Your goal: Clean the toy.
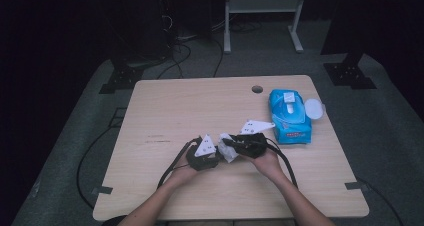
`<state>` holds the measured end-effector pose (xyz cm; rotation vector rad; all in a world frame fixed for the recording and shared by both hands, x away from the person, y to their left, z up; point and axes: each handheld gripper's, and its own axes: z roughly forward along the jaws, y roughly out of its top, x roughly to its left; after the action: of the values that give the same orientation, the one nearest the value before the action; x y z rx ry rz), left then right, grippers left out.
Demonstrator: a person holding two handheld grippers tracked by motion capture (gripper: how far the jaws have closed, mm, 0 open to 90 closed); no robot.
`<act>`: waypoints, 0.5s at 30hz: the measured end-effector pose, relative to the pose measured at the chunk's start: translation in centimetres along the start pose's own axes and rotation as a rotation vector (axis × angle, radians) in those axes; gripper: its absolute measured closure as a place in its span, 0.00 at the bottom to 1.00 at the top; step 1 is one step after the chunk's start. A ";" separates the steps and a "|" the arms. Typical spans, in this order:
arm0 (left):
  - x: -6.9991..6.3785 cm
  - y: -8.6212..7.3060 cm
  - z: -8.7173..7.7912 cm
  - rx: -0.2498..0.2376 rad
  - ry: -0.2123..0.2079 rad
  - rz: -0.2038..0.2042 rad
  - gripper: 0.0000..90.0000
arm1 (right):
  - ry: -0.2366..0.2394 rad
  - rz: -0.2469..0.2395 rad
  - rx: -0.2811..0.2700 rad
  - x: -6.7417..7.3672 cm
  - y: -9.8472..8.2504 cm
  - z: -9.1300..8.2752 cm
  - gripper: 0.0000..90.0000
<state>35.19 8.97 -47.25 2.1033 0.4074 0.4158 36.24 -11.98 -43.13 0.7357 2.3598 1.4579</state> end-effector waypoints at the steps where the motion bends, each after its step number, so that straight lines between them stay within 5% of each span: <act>1: 0.1 0.0 0.0 -0.001 -0.005 -0.005 0.74 | -0.003 -0.003 0.006 0.0 0.0 0.1 0.88; 9: 0.5 -0.2 -0.2 0.000 -0.028 -0.031 0.75 | -0.096 -0.017 0.039 -1.4 -0.8 -0.7 0.88; 11: 0.5 -0.2 -0.2 -0.001 -0.033 -0.033 0.75 | -0.088 0.016 0.041 -1.9 -1.1 -1.0 0.88; 15: 0.7 -0.2 -0.2 -0.008 -0.035 -0.046 0.71 | -0.074 0.027 0.070 -1.7 -0.6 -1.0 0.71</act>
<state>35.67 9.52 -47.20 2.0863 0.4327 0.3531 37.04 -13.91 -43.31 0.8277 2.3645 1.3408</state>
